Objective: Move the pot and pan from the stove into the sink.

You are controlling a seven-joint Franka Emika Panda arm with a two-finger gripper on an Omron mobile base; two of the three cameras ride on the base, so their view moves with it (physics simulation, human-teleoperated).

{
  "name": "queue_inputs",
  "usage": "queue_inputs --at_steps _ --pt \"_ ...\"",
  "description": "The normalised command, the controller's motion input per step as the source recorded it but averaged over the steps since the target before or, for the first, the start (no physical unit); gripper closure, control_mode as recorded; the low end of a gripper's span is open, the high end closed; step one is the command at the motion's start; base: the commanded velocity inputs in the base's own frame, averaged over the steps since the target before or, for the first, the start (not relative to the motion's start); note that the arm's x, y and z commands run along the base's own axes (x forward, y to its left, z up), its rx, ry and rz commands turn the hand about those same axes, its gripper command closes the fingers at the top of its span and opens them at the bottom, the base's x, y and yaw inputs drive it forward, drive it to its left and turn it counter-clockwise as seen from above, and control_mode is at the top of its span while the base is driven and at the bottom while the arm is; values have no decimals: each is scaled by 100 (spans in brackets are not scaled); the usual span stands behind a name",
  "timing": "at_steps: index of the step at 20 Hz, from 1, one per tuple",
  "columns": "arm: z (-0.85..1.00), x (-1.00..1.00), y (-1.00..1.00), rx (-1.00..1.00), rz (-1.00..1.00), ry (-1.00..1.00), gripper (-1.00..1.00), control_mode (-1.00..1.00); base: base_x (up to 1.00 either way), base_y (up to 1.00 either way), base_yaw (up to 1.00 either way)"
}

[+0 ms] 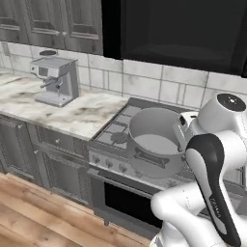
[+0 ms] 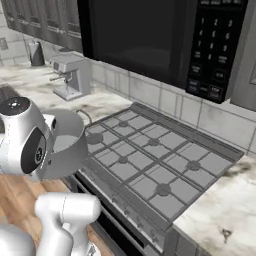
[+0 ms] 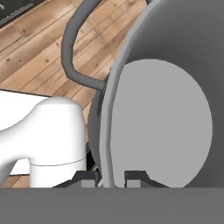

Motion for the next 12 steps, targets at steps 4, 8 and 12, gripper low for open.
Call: queue_inputs --at_steps 4,8,12 --pt "0 0 0 0 0 0 100 100 -3 0 50" --pt "0 0 0 0 0 0 100 100 -3 0 50" --pt "0 0 0 0 0 0 100 100 -3 0 50"
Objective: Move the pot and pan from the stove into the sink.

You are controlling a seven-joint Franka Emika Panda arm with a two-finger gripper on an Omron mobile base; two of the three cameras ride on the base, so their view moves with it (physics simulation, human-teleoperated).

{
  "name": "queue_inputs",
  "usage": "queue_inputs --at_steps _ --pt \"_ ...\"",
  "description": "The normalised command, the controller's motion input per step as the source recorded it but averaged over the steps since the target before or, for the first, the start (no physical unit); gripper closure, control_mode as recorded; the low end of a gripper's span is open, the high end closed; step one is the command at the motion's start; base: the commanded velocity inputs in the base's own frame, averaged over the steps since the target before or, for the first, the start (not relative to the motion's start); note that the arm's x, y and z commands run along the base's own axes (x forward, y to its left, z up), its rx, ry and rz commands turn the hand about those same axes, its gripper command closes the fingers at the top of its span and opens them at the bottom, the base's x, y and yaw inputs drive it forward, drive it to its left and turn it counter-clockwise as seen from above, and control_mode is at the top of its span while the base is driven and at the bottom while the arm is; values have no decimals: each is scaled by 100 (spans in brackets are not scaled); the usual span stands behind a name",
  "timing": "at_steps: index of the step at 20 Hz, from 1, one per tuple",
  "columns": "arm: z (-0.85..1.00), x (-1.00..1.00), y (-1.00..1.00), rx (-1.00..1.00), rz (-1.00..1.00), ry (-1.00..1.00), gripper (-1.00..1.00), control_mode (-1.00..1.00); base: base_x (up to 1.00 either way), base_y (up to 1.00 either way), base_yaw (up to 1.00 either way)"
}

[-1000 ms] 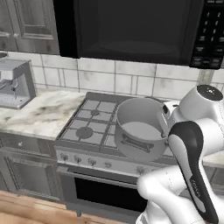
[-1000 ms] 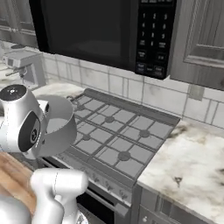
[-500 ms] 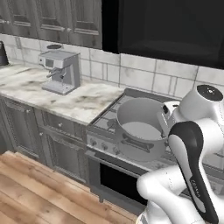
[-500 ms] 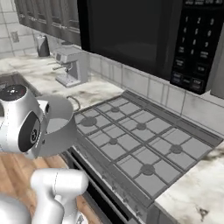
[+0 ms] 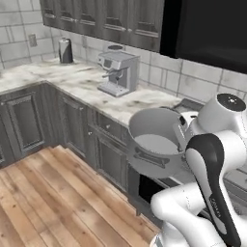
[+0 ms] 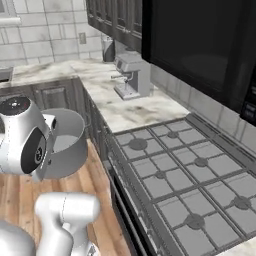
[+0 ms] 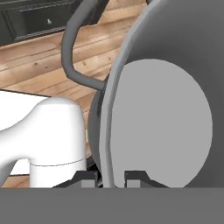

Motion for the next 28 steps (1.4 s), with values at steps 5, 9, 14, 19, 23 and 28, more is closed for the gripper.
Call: queue_inputs --at_steps 5,9,14,19,23,28 --pt "0 0 0 0 0 0 100 100 -2 0 50" --pt "0 0 0 0 0 0 100 100 -2 0 50" --pt "0 0 0 0 0 0 100 100 -3 0 50" --pt "0 0 0 0 0 0 100 100 -5 0 19" --pt "0 0 0 0 0 0 100 100 27 0 5" --pt "0 0 0 0 0 0 100 100 60 -2 2"
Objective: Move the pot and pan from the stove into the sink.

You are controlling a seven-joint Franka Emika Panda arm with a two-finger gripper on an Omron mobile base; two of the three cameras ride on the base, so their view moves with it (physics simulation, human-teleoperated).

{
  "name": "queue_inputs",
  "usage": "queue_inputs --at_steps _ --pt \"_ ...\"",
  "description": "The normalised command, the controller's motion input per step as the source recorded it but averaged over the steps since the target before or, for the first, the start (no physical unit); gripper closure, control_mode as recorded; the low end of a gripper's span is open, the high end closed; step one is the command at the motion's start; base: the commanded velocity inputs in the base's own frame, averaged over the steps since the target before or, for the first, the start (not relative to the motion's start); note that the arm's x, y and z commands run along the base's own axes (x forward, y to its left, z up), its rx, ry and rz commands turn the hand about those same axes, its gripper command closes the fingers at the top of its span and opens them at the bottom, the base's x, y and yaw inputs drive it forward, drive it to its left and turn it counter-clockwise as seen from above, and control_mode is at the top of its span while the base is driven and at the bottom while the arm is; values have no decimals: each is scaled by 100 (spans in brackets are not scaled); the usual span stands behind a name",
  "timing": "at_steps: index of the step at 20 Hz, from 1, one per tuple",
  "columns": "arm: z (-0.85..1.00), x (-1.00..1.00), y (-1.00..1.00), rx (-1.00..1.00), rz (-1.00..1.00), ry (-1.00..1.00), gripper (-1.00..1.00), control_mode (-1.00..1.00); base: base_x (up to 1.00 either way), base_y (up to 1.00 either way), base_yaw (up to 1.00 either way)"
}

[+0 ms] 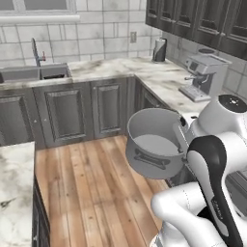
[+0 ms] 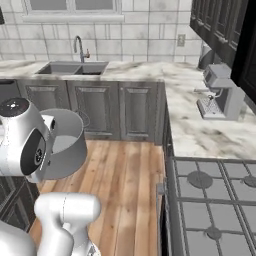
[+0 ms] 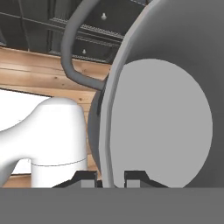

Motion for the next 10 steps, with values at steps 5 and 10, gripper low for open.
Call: queue_inputs --at_steps 5,10 --pt "0 0 0 0 0 0 100 100 81 0 0" --pt "0 0 0 0 0 0 100 100 90 0 0"
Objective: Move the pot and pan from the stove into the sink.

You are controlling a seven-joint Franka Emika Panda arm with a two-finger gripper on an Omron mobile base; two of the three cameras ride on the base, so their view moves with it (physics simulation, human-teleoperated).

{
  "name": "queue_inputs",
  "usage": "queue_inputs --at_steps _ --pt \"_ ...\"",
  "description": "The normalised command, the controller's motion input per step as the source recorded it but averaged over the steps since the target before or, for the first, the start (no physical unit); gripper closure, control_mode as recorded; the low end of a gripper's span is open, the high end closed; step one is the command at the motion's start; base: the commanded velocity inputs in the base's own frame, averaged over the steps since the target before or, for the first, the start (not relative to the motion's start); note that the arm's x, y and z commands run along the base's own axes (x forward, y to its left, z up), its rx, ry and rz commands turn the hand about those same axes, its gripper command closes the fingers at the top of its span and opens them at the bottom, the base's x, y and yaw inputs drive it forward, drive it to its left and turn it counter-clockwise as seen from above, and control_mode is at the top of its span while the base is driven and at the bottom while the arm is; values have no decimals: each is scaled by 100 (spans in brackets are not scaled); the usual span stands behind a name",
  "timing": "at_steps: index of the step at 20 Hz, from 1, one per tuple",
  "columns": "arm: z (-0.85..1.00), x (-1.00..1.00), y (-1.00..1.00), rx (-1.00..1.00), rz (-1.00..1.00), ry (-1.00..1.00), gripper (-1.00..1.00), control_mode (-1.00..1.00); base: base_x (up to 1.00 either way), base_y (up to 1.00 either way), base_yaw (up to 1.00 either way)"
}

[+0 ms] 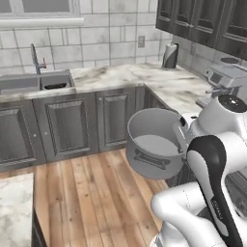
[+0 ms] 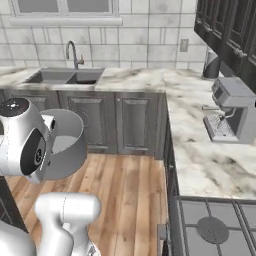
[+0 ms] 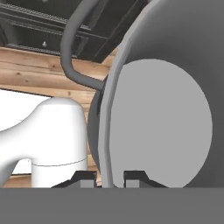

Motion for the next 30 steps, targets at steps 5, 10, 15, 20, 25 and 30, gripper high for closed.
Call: queue_inputs --at_steps 5,10,15,20,25,30 --pt "0 0 0 0 0 0 100 100 96 0 0" --pt "0 0 0 0 0 0 100 100 98 0 0" --pt "0 0 0 0 0 0 100 100 100 0 0" --pt "0 0 0 0 0 0 100 100 99 0 0" --pt "0 0 0 0 0 0 100 100 92 0 0" --pt "0 0 0 0 0 0 100 100 70 0 1"
